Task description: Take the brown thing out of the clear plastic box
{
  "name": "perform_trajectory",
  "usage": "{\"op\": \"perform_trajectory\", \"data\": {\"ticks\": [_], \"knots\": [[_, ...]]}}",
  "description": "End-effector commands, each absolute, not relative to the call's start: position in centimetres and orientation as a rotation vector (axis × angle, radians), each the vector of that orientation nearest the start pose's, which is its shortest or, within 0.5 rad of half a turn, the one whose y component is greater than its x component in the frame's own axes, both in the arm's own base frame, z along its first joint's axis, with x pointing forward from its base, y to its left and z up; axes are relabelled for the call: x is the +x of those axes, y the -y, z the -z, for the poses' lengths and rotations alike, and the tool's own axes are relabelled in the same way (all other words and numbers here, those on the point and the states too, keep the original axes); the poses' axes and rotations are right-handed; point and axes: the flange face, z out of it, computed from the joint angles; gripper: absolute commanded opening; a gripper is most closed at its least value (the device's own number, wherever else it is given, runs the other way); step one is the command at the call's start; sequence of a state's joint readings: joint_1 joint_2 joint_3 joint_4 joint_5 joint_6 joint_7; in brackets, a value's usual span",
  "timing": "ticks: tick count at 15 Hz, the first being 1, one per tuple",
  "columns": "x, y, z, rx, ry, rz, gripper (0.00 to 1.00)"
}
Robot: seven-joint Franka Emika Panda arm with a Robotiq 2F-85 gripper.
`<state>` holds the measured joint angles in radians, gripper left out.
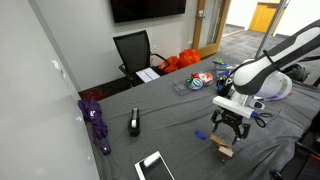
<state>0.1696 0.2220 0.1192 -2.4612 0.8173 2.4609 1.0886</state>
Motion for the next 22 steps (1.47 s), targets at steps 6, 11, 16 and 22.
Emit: {"op": "perform_trajectory", "data": {"ticks": [6, 11, 16, 22], "knots": [[43.56, -13.77, -18.46, -2.071, -1.970, -0.640, 0.31], [43.00, -13.48, -18.66, -2.087, -1.953, -0.636, 0.59], [42.93, -13.36, -18.65, -2.095, -1.942, -0.638, 0.92], [42.96, -13.60, -18.67, -2.143, -1.884, -0.657, 1.00]]}}
